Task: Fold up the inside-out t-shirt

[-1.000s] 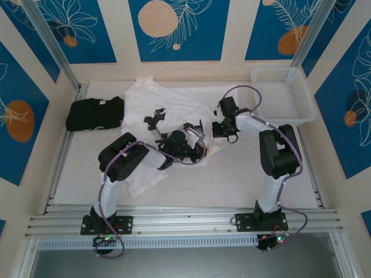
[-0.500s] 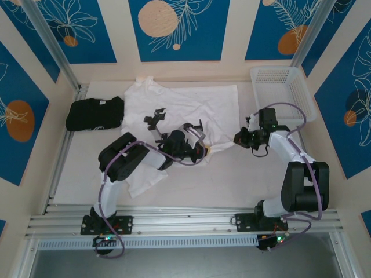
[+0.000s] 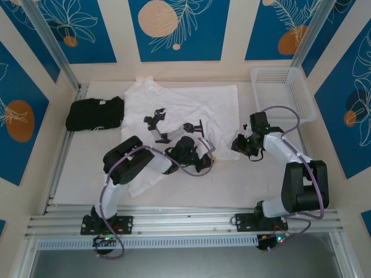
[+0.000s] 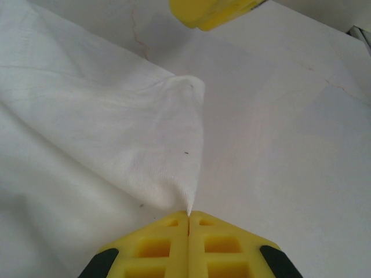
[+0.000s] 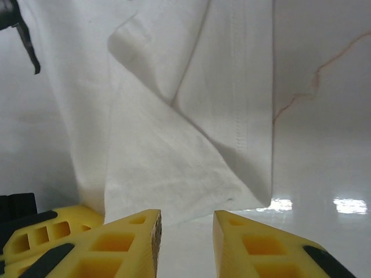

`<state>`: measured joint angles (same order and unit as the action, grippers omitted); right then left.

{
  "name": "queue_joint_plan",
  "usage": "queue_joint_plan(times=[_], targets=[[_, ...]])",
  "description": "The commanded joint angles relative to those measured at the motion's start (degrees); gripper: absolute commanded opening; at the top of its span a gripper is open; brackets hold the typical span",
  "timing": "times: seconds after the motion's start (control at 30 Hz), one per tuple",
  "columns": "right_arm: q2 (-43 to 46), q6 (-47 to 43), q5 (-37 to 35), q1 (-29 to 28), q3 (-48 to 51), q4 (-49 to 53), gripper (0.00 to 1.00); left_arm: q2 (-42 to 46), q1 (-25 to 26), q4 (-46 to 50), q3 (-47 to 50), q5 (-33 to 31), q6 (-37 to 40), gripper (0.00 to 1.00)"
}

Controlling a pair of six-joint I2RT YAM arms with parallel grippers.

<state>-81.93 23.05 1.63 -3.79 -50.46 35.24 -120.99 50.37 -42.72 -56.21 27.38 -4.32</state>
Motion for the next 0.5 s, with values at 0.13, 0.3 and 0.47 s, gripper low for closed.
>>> queue_joint_plan(times=[0.13, 0.3, 0.47], targets=[[-2.34, 1.39, -3.18, -0.59, -1.44, 1.85, 0.32, -2.14, 1.32, 1.87, -1.80, -0.64, 3.70, 0.00], [-5.27, 1.73, -4.20, -2.36, -2.53, 2.97, 0.32, -2.32, 1.40, 1.59, -1.65, -1.24, 3.44, 0.00], [-8.08, 1.92, -7.20, -3.39, -3.72, 3.12, 0.32, -2.55, 1.54, 0.64, -1.53, -1.34, 2.94, 0.00]])
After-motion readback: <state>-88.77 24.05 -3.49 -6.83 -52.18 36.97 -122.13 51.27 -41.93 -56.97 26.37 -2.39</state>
